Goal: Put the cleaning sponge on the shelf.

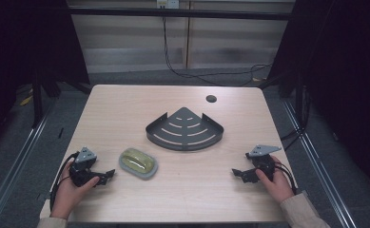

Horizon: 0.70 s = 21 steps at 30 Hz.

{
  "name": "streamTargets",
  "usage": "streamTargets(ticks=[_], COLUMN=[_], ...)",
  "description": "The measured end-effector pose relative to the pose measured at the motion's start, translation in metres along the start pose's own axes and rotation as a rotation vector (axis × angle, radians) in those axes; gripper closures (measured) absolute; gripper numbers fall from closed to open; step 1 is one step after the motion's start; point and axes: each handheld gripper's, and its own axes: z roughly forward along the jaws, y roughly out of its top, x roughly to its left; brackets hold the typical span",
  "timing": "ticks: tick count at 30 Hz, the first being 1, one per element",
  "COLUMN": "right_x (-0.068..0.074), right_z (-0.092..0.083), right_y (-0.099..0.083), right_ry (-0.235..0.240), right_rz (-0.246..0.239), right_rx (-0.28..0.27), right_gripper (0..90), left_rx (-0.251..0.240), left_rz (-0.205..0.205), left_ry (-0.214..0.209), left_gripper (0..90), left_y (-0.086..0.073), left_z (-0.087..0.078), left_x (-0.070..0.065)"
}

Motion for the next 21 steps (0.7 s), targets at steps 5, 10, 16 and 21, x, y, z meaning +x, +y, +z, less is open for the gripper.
streamTargets(ticks=[5,10,16,21], right_x=[0.000,0.000,0.000,0.000], right_z=[0.000,0.000,0.000,0.000], right_y=[0.000,0.000,0.000,0.000], right_ry=[0.000,-0.001,-0.001,0.000], right_rz=[0.000,0.000,0.000,0.000], right_rx=[0.000,0.001,0.001,0.001], right_gripper=[9.3,9.3,9.3,9.3], left_rx=[0.001,0.073,0.157,0.238], left_rz=[0.003,0.020,0.087,0.157], left_ry=[-0.002,-0.021,-0.066,-0.154], left_gripper=[6.4,12.7,16.7,15.4], left_y=[0.000,0.007,0.016,0.032], left_z=[0.000,-0.005,-0.008,-0.010], left_x=[0.000,0.000,-0.007,-0.016])
